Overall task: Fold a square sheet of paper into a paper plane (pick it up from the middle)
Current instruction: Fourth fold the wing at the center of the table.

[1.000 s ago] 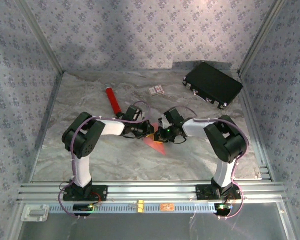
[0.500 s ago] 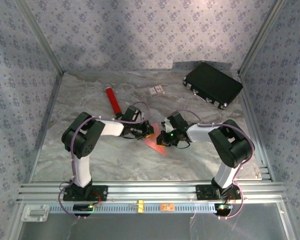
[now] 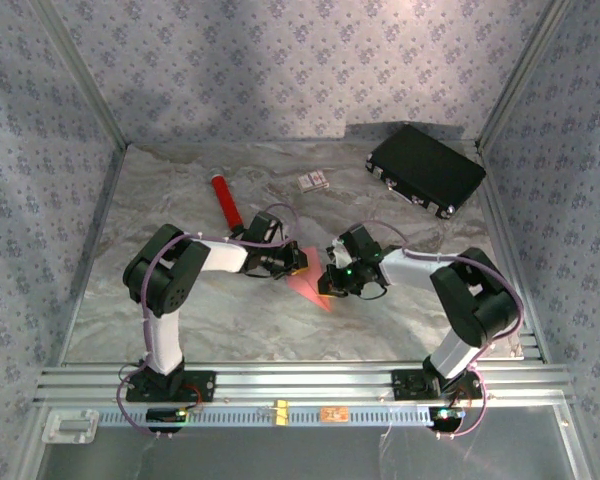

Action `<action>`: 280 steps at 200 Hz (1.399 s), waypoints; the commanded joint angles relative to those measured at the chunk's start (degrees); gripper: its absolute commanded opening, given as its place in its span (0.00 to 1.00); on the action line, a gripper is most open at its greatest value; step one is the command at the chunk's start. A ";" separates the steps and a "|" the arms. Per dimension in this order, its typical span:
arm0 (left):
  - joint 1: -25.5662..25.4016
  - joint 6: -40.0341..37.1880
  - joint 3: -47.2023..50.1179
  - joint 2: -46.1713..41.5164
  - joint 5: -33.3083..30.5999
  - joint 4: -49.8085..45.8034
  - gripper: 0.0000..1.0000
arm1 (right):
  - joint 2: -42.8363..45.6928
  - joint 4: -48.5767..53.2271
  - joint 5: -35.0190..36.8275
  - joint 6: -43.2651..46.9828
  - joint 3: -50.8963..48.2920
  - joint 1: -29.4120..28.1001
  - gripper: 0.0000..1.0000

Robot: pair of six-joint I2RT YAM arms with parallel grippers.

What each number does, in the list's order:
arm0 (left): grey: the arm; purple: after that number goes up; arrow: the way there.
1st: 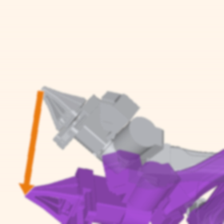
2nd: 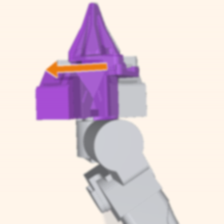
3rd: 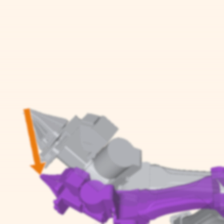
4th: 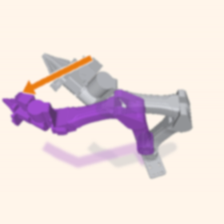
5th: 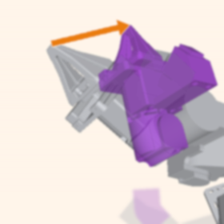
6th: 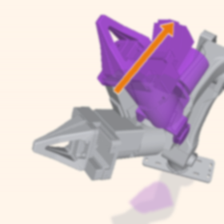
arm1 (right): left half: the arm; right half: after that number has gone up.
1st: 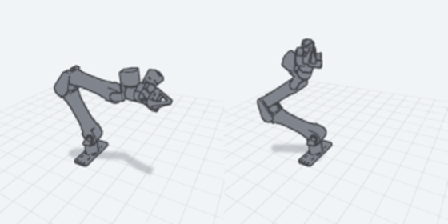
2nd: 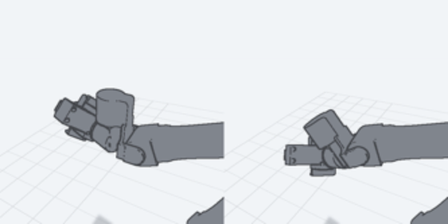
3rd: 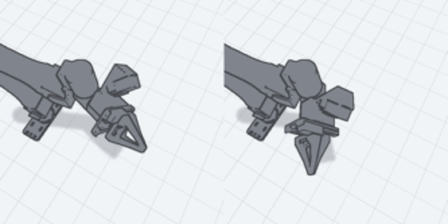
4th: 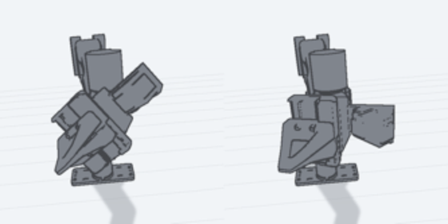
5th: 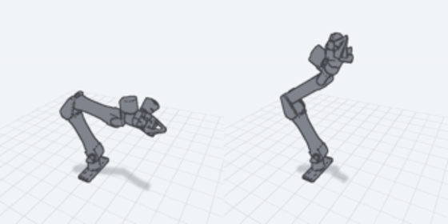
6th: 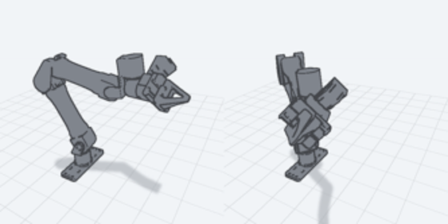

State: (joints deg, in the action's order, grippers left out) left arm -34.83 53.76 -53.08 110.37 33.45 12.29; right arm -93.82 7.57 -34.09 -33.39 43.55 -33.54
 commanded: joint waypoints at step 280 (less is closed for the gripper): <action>0.62 0.47 2.41 3.11 -3.87 -4.12 0.06 | -9.67 1.05 3.17 -2.17 7.41 -1.07 0.00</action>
State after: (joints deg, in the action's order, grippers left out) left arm -34.83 54.17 -53.08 110.39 33.45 12.45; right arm -101.58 6.04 -33.43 -34.79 50.89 -34.79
